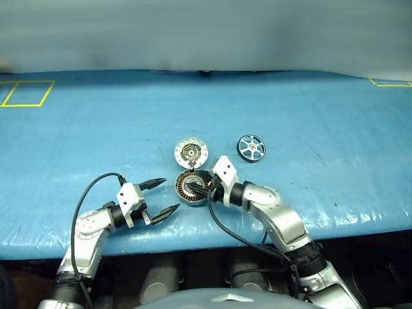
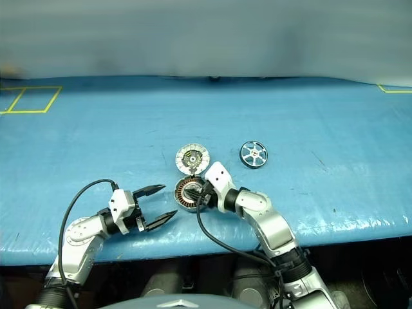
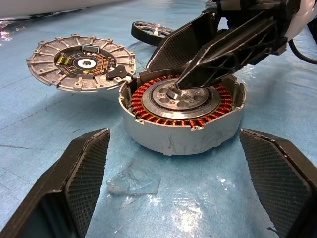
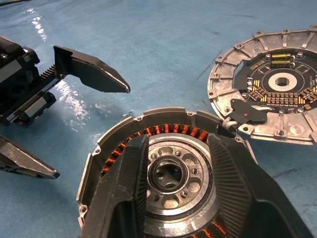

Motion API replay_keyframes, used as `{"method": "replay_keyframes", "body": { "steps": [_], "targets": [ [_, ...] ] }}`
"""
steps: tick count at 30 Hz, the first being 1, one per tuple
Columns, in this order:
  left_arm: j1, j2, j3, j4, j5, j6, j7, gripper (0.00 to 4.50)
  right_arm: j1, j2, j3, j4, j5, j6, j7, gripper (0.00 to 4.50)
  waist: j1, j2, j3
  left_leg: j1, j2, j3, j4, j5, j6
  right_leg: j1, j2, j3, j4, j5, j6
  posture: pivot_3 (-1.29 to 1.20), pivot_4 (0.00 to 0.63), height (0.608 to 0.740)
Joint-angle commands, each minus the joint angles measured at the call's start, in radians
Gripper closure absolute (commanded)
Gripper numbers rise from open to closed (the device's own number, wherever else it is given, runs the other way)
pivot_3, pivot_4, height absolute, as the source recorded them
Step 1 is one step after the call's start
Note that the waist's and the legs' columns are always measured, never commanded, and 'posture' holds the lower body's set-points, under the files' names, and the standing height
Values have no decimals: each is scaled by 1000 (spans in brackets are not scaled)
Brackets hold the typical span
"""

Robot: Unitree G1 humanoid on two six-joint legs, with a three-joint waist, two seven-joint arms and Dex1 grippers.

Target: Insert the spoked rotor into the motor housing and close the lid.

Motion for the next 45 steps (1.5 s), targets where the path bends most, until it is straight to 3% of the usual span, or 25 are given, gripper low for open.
{"method": "replay_keyframes", "body": {
  "steps": [1,4,20,45],
  "targets": [
    [-8,-2,5,-3,-3,-19,2,58,-24,12,-16,-10,6,-4,-9,3552,0,0,0,0,0,0,0,0,0,0,0,0,0,0,0,0,150,740],
    [-9,-3,6,3,0,-23,4,58,-30,13,-13,-5,6,-1,-10,4487,0,0,0,0,0,0,0,0,0,0,0,0,0,0,0,0,150,740],
    [-13,0,7,23,8,-41,17,58,-52,-33,64,-11,-65,24,2,4487,0,0,0,0,0,0,-1,0,0,0,0,0,-1,0,0,0,150,740],
    [-7,-1,10,27,8,-47,25,58,-33,-51,72,-13,-105,44,4,4487,0,0,0,0,0,0,-1,0,0,0,0,-1,-1,-1,0,0,150,740]
  ]
}}
